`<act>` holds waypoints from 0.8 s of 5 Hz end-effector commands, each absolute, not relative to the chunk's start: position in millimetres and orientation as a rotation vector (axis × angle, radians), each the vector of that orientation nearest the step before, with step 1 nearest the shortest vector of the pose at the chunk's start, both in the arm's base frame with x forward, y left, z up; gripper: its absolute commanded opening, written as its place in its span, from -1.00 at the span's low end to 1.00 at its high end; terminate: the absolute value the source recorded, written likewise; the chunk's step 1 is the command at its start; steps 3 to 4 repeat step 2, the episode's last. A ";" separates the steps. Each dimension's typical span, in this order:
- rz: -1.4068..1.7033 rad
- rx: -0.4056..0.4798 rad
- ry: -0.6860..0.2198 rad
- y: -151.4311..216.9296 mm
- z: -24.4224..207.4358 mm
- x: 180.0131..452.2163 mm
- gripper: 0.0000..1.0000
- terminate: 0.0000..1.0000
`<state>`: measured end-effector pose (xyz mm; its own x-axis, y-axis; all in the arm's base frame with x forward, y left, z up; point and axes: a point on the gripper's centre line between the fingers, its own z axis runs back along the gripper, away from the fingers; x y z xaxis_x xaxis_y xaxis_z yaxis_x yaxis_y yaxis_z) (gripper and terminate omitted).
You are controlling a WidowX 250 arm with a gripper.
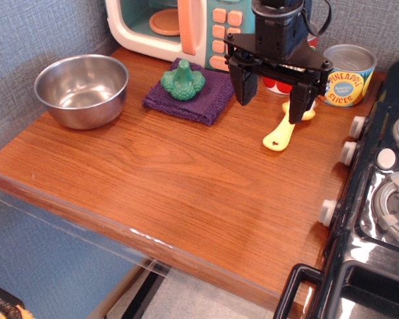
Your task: Place the yellow brush on the front right corner of the table
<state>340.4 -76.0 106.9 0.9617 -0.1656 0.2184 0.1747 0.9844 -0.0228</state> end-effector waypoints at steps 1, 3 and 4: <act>-0.181 -0.049 -0.278 -75.9 127.3 338.1 1.00 -1.00; -0.181 -0.049 -0.278 -75.9 127.3 338.1 1.00 1.00; -0.181 -0.049 -0.278 -75.9 127.3 338.1 1.00 1.00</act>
